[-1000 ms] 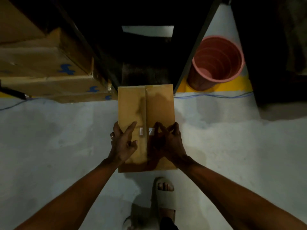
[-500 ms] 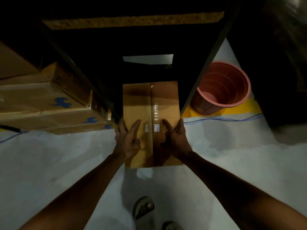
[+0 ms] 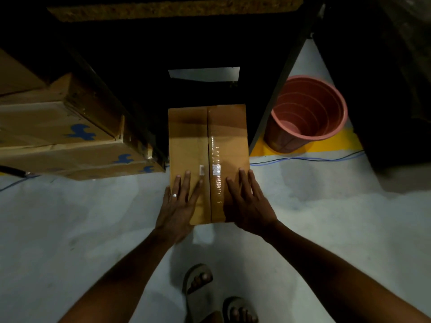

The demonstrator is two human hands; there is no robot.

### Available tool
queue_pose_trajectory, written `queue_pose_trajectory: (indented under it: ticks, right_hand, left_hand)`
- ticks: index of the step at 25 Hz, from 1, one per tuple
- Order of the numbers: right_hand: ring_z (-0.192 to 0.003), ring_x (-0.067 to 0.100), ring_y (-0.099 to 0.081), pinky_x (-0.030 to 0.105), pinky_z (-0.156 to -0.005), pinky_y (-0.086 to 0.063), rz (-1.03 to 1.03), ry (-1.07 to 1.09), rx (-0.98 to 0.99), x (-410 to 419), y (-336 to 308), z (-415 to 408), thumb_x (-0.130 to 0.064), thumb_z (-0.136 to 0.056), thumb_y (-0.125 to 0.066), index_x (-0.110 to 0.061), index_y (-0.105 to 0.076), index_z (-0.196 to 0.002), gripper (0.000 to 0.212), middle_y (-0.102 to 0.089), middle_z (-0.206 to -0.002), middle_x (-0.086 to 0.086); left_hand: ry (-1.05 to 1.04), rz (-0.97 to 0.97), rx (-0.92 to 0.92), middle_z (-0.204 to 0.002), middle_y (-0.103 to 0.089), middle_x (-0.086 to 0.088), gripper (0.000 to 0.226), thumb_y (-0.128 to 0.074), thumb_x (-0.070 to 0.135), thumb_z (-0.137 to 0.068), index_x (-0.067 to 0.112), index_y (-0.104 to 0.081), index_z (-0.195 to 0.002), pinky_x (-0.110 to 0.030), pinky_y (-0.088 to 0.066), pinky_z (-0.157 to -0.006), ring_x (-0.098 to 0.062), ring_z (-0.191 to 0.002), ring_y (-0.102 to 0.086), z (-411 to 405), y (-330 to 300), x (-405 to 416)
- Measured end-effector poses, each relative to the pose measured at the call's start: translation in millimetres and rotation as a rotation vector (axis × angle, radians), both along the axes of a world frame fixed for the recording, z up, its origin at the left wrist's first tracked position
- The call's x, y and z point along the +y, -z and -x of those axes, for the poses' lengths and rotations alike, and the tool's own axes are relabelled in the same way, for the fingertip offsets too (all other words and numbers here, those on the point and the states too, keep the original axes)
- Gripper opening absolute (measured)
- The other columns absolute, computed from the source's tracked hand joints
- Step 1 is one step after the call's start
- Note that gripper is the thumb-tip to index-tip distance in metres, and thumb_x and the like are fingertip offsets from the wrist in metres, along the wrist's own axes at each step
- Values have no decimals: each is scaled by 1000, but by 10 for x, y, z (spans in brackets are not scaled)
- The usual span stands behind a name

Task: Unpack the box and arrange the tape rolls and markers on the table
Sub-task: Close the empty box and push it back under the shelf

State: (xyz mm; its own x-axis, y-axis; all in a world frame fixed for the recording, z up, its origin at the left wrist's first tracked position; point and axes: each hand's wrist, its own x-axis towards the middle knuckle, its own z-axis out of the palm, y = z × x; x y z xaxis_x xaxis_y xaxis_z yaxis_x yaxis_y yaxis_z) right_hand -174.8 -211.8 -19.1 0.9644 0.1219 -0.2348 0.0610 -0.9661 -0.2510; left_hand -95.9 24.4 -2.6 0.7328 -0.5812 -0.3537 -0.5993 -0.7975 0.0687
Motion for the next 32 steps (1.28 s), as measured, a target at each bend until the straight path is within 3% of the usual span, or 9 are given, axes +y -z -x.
queue_pose_trajectory:
  ticks: [2,4,8,11,16,19,22,25,32]
  right_hand:
    - [-146,51,2,64,-114,-25,-18,-22,-11,22,-40,4,-53,-73,-73,-11,-8,-156,114,-5,-160,29]
    - [-143,52,-20,60,-111,-34,-14,-32,-70,5,-174,-17,-41,-74,-77,-6,-24,-152,101,-24,-155,31]
    - [-112,44,-55,48,-84,-57,-11,-77,-207,-96,-467,-235,-29,-71,-80,-5,-51,-134,74,-54,-126,24]
    - [-97,38,-59,40,-70,-54,-9,-74,-246,-148,-468,-500,-18,-73,-77,-6,-58,-126,57,-59,-111,18]
    - [-105,27,-52,33,-74,-45,-103,104,-241,-189,-423,-884,-9,-91,-54,-12,-56,-120,29,-52,-116,10]
    - [-124,33,-47,40,-96,-47,-152,108,-217,-178,-366,-816,-6,-88,-51,-6,-47,-137,49,-45,-139,17]
    - [-148,38,-20,50,-117,-27,-74,76,-130,-100,-293,-543,-10,-82,-62,-4,-21,-153,83,-21,-159,22]
    - [-152,30,1,49,-121,-18,-27,82,-25,-36,-310,-382,-18,-81,-60,-10,-4,-156,94,0,-164,15]
    - [-151,33,10,48,-122,-14,101,88,-12,-5,-246,-596,-14,-71,-62,-8,4,-156,108,11,-163,17]
  left_hand:
    - [-12,-1,12,-160,20,-17,133,-76,62,-64,23,15,-154,-63,-14,-114,-43,-147,10,-11,-69,-22]
    - [-3,-2,-4,-162,6,-18,127,-80,52,-65,19,3,-156,-62,-22,-112,-45,-148,-3,-49,-195,-25]
    - [73,17,-117,-146,-38,-21,107,-84,27,-59,12,-30,-150,-50,-51,-90,-42,-125,-45,-250,-430,-20]
    - [64,10,-151,-138,-41,-13,94,-79,15,-66,17,-32,-148,-42,-51,-87,-34,-116,-47,-465,-514,-97]
    - [-9,10,-186,-145,-34,-7,85,-73,9,-77,20,-27,-148,-36,-50,-91,-30,-124,-41,-859,-467,-365]
    - [-77,63,-134,-156,-22,-10,89,-69,6,-80,14,-20,-153,-41,-41,-108,-33,-140,-26,-838,-447,-371]
    - [-98,97,-124,-163,-1,-16,94,-63,24,-84,9,-4,-155,-46,-22,-121,-35,-150,-4,-499,-313,-217]
    - [-128,66,-83,-163,8,-16,103,-63,34,-81,10,4,-155,-47,-20,-121,-35,-151,3,-253,-161,-143]
    - [-97,186,-59,-163,7,-16,107,-68,25,-76,8,1,-155,-47,-21,-118,-36,-150,3,-476,-72,-159]
